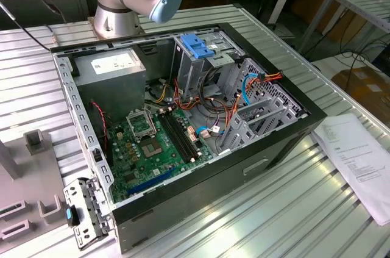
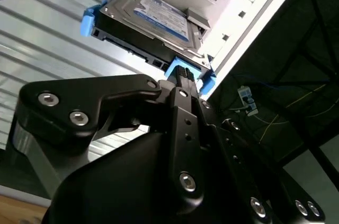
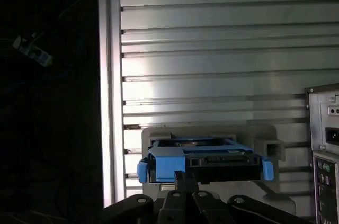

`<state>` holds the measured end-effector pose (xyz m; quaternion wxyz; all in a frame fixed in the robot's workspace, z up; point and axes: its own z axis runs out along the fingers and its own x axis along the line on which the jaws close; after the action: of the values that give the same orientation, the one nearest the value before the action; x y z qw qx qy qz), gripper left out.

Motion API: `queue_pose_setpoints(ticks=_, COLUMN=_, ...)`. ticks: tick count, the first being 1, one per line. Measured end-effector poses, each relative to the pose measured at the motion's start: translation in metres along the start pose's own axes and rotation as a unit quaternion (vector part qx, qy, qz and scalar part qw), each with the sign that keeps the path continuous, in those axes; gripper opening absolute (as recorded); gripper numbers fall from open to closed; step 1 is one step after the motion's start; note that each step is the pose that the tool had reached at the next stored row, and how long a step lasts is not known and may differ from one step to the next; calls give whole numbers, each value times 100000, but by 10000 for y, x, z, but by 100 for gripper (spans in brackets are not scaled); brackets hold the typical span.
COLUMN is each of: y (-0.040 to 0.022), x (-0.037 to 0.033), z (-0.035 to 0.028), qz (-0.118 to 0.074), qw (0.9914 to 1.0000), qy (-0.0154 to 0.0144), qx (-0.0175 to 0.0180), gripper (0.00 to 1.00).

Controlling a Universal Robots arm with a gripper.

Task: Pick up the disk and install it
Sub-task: 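Reach for the disk, then pick up the disk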

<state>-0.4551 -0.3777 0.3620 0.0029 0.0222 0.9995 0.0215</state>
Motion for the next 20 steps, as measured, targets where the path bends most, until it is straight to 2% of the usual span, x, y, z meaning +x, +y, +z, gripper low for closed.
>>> queue_pose_setpoints(ticks=1, y=1, x=61, z=5, qz=-16, qw=100000, qy=122, qx=6, gripper=11)
queue_pose_setpoints(ticks=16, y=1, x=61, z=4, qz=-350, qw=99999, qy=151, qx=8, gripper=11)
queue_pose_setpoints(ticks=17, y=1, x=61, z=4, qz=-792, qw=99997, qy=169, qx=4, gripper=11)
queue_pose_setpoints(ticks=19, y=1, x=61, z=4, qz=-3573, qw=99936, qy=287, qx=-4, gripper=11)
queue_pose_setpoints(ticks=20, y=1, x=61, z=5, qz=-6262, qw=99803, qy=406, qx=14, gripper=11)
